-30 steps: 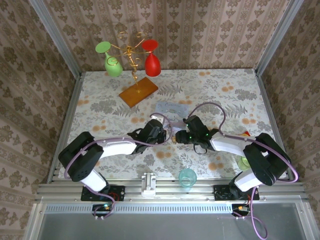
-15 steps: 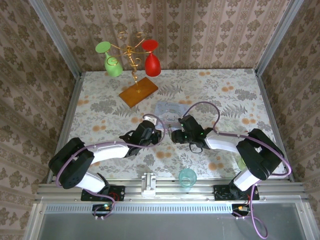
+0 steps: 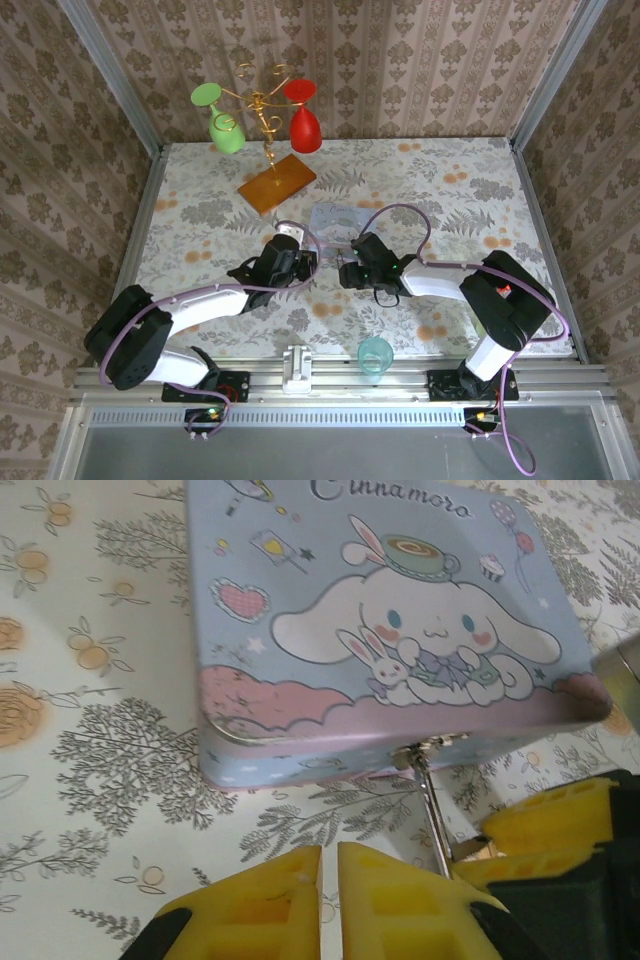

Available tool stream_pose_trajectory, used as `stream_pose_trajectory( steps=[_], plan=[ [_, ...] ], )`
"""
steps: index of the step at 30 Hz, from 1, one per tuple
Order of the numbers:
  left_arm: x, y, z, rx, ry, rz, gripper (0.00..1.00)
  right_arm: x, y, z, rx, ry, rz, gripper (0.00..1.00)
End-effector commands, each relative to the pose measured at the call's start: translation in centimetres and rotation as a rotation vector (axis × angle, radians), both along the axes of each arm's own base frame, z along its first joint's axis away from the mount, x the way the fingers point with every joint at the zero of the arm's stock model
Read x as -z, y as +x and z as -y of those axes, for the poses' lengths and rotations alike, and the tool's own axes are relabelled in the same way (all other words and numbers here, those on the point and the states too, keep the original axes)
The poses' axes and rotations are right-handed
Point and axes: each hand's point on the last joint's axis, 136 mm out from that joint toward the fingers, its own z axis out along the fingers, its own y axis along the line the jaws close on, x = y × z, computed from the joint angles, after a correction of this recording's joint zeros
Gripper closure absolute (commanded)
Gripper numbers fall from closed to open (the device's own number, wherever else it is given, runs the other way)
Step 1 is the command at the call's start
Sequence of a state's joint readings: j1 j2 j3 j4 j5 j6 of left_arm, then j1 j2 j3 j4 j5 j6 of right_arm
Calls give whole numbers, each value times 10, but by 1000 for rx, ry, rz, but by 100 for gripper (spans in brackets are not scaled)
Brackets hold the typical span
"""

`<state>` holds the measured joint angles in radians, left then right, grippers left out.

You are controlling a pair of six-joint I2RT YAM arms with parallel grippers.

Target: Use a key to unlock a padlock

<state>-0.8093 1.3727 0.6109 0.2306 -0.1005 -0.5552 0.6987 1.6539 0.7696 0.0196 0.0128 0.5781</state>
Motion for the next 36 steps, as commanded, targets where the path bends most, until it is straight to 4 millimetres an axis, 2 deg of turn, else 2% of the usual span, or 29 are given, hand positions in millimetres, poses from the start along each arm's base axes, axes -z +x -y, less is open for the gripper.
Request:
stream_pose_trajectory(
  steps=[1,8,12,14,19,22,30,33,36],
  plan=[
    [-6,0,-1,15,-8,15,88,8,-2,5,19,-33,-8,52],
    [-1,-1,-2,8,-26,-1,88,11,-1,-7,-13,14,-12,58],
    [-2,1,-3,7,-26,2,88,12,-1,-9,-26,38,-22,66],
    [-5,3,-4,8,-22,9,88,12,-1,-9,-23,65,-31,72],
    [-14,8,-2,16,4,37,88,11,0,-1,18,132,-38,77],
    [-18,13,0,23,11,51,88,11,0,1,26,149,-40,86],
    [-40,45,12,77,92,110,88,6,0,3,22,197,-24,96],
    [-44,57,24,142,160,130,87,5,0,6,36,207,-18,99],
    [-34,71,37,191,233,115,86,6,1,8,47,210,-16,99]
  ],
)
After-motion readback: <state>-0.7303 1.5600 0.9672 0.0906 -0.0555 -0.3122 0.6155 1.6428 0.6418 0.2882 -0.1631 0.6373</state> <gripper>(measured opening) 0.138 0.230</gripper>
